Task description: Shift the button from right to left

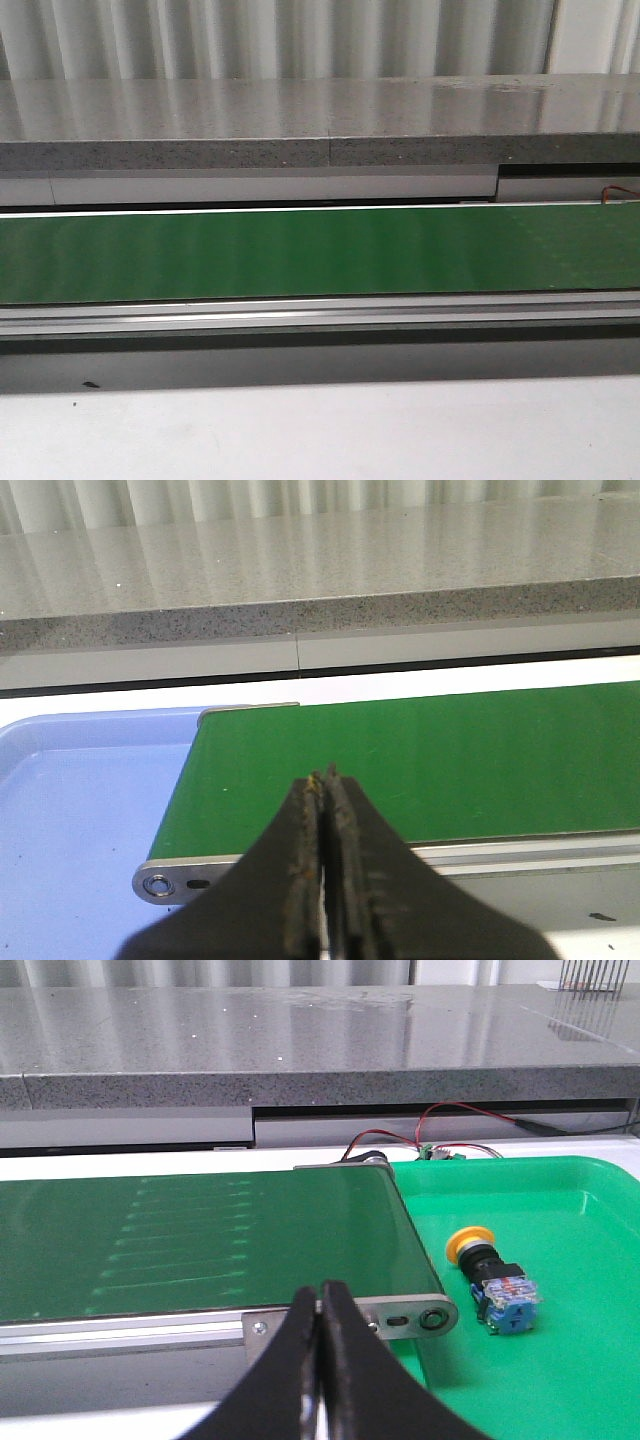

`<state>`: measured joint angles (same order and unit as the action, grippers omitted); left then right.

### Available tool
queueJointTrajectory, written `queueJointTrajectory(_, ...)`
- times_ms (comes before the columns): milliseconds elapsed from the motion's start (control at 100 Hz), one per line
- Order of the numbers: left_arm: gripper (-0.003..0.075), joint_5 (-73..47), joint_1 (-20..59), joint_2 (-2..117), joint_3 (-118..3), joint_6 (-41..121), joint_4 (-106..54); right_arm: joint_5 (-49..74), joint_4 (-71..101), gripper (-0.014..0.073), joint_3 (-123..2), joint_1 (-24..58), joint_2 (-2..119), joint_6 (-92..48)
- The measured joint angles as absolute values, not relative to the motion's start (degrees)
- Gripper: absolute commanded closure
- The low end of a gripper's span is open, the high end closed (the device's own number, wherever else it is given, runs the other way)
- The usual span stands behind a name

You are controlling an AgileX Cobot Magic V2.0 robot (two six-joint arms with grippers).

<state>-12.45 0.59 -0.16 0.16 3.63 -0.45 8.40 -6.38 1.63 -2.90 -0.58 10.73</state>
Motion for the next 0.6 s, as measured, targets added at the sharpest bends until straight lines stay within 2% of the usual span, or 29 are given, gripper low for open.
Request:
queueJointTrajectory(460,0.0741,-12.4,0.6,-0.2,0.2,3.6,-0.5,8.5,-6.4,0.0661,1.5,-2.9,-0.6,10.7)
queueJointTrajectory(600,0.0741,-12.4,0.6,-0.2,0.2,3.6,-0.5,11.7,-6.4,0.0661,-3.1,-2.9,-0.6,10.7)
